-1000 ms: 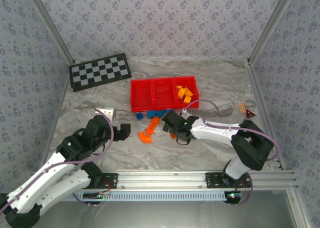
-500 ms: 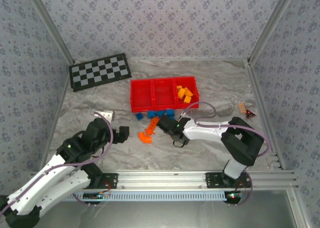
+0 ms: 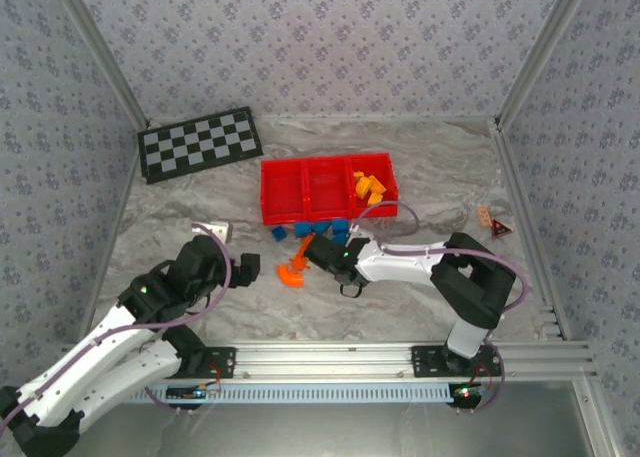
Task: Sort the legos into containers by color
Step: Pick up the lego from the center of the table.
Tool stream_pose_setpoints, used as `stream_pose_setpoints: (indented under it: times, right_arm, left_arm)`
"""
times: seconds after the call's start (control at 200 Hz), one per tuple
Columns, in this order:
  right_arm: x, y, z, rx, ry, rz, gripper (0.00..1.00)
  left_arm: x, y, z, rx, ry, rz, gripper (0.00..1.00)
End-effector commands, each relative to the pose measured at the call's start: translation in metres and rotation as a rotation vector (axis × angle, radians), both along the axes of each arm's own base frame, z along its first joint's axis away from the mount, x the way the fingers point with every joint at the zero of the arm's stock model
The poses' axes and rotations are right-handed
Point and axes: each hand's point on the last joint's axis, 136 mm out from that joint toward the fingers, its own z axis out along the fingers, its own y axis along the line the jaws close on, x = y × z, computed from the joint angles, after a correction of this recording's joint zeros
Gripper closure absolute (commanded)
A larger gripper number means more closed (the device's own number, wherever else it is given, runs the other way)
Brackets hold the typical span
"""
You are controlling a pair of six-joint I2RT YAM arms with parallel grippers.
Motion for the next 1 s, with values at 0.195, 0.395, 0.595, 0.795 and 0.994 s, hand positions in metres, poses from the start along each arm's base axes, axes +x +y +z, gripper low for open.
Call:
stream_pose_setpoints:
  times: [0.195,0.395,0.595,0.795,0.994]
  right_arm:
    - [0.002,-0.008,-0.003,-0.123,0.005,0.047,0.36]
    - [0.002,-0.013,0.004,-0.15,-0.006,0.082,0.45]
    - [0.004,-0.017,0.011,-0.165,-0.009,0.132,0.45]
    - [0.003,-0.022,0.019,-0.159,-0.016,0.202,0.5]
    - [0.007,-0.022,0.059,-0.146,-0.091,0.288,0.55]
  left_arm:
    - [0.002,0.001,-0.002,0.0,0.004,0.027,0.0]
    - [0.002,0.001,-0.002,0.001,0.004,0.025,0.0]
    - [0.002,0.001,-0.002,0.002,0.003,0.024,0.0]
    - [0.001,0.001,-0.002,0.006,0.004,0.024,0.0]
    - [0.001,0.001,-0.001,0.006,0.0,0.026,0.0]
